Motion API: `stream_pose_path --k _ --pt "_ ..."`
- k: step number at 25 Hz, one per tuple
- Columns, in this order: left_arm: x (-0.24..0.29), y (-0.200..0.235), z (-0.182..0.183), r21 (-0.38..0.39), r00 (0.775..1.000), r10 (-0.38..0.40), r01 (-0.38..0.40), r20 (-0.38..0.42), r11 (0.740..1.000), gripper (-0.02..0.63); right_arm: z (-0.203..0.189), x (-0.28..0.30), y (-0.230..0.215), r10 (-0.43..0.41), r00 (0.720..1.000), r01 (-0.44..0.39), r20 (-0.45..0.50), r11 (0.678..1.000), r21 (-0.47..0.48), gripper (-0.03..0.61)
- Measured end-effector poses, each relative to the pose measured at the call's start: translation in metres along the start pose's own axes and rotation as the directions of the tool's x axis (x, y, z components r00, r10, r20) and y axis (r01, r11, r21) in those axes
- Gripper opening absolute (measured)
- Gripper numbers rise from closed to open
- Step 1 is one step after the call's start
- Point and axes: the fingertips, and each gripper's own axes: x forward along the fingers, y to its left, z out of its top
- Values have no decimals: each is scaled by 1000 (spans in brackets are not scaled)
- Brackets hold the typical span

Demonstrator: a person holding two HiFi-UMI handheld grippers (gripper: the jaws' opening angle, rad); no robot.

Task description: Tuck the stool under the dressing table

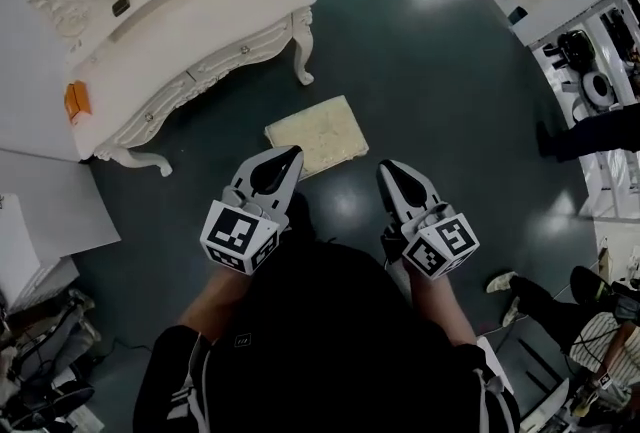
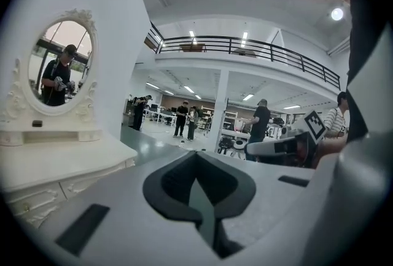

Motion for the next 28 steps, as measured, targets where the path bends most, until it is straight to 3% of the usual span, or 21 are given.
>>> stream_pose_path --k 6,14,21,28 --pt "14 46 8 -9 999 52 -52 -17 999 6 15 61 -2 86 995 -87 -44 996 -4 21" --pt "45 74 6 -66 980 197 -199 -31 978 6 25 114 -40 215 970 -218 -115 976 -15 21" --pt "93 74 7 -120 934 356 -358 -38 926 6 35 136 -94 371 906 -380 -205 925 -2 21" --pt "126 76 -11 -191 908 415 -418 -61 888 6 17 154 -132 432 847 -447 -309 894 24 21"
